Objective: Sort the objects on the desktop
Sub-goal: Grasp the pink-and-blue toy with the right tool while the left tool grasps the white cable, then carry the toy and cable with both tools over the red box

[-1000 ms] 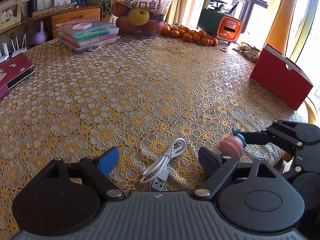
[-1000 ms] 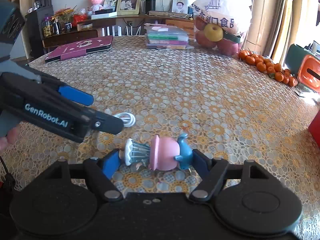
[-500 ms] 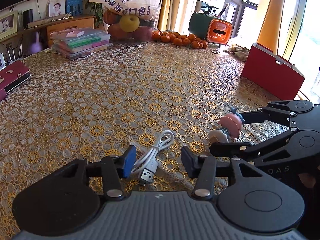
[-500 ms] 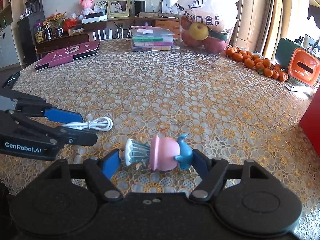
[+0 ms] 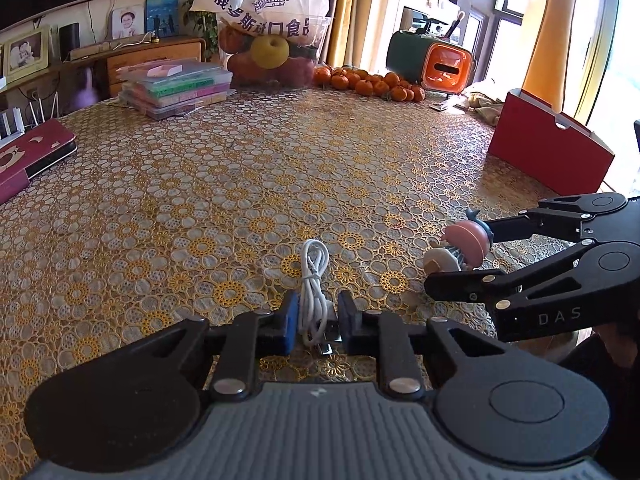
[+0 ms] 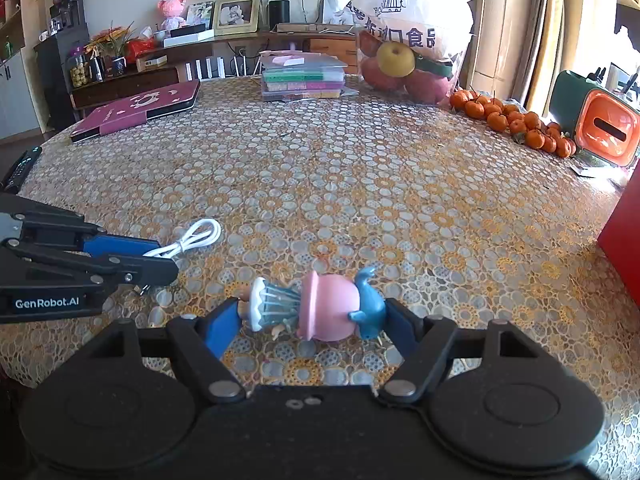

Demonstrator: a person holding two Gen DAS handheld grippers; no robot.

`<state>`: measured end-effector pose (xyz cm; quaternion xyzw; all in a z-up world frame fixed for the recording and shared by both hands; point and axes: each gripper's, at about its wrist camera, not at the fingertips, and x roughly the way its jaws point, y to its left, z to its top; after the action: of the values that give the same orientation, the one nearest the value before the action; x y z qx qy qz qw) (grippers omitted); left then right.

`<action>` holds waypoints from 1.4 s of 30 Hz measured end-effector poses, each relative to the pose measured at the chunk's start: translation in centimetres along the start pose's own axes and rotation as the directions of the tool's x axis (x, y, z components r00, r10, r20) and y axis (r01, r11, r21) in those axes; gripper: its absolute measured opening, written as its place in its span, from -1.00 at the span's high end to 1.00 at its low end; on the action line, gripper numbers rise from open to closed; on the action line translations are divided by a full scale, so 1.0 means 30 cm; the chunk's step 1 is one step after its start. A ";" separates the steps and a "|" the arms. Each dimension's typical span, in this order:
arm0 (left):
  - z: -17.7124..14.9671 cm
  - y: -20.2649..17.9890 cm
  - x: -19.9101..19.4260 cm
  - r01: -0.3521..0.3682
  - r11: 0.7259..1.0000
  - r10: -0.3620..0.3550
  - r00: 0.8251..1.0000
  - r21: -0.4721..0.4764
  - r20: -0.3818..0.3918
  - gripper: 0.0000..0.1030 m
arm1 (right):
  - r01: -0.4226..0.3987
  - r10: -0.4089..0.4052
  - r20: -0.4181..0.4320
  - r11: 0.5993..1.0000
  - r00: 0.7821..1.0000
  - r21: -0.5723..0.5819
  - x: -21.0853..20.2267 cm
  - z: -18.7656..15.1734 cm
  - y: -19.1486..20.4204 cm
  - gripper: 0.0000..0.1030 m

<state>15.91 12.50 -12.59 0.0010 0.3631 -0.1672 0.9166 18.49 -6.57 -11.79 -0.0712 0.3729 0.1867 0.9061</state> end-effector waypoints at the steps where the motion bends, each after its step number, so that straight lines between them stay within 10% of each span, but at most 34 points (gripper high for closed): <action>1: 0.001 -0.001 0.000 -0.001 1.000 0.001 1.000 -0.001 -0.001 0.65 | 0.000 0.000 0.001 1.000 1.000 -0.001 -0.003 0.001 -0.001 -0.47; 42: 0.241 -0.394 -0.169 0.110 0.994 -0.111 0.990 0.012 0.088 0.74 | 0.053 -0.053 0.115 0.999 0.992 0.007 -0.434 0.023 -0.301 -0.47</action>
<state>13.63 1.99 -2.48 -0.0233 0.3211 -0.2187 0.9212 13.97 -18.42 -2.24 -0.0684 0.3185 0.1657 0.9308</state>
